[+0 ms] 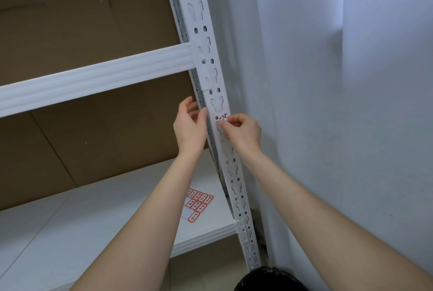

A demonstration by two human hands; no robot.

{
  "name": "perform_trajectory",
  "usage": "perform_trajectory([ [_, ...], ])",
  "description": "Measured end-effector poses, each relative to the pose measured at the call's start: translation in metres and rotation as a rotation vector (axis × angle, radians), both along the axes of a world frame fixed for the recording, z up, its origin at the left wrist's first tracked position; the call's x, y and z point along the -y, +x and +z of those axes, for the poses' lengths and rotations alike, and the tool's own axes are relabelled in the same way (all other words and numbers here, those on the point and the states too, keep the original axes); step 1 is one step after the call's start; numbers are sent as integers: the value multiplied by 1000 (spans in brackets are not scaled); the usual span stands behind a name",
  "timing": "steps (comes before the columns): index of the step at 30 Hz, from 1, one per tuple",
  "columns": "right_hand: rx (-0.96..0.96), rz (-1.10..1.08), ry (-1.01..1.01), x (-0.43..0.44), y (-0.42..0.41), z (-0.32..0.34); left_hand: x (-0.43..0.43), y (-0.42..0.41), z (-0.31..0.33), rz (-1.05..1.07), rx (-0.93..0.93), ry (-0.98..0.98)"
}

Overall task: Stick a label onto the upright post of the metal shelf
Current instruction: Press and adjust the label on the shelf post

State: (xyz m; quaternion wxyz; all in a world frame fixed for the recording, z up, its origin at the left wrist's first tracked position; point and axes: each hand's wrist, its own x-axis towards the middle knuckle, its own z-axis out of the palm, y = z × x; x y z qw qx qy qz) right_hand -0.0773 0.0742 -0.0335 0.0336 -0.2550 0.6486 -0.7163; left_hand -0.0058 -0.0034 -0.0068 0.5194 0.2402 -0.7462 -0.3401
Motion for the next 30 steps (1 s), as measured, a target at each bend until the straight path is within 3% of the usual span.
perform_trajectory([
  [3, 19, -17, 20, 3, 0, 3, -1, -5, 9, -123, 51, 75],
  [16, -137, -230, 215, 9, 11, 10, -3, -7, 10, -139, 19, 87],
  [21, -150, -188, 161, 5, 7, 4, -2, -7, 10, -144, 27, 101],
  [30, -222, -233, 271, 6, 8, 9, -1, -7, 9, -153, 24, 103],
])
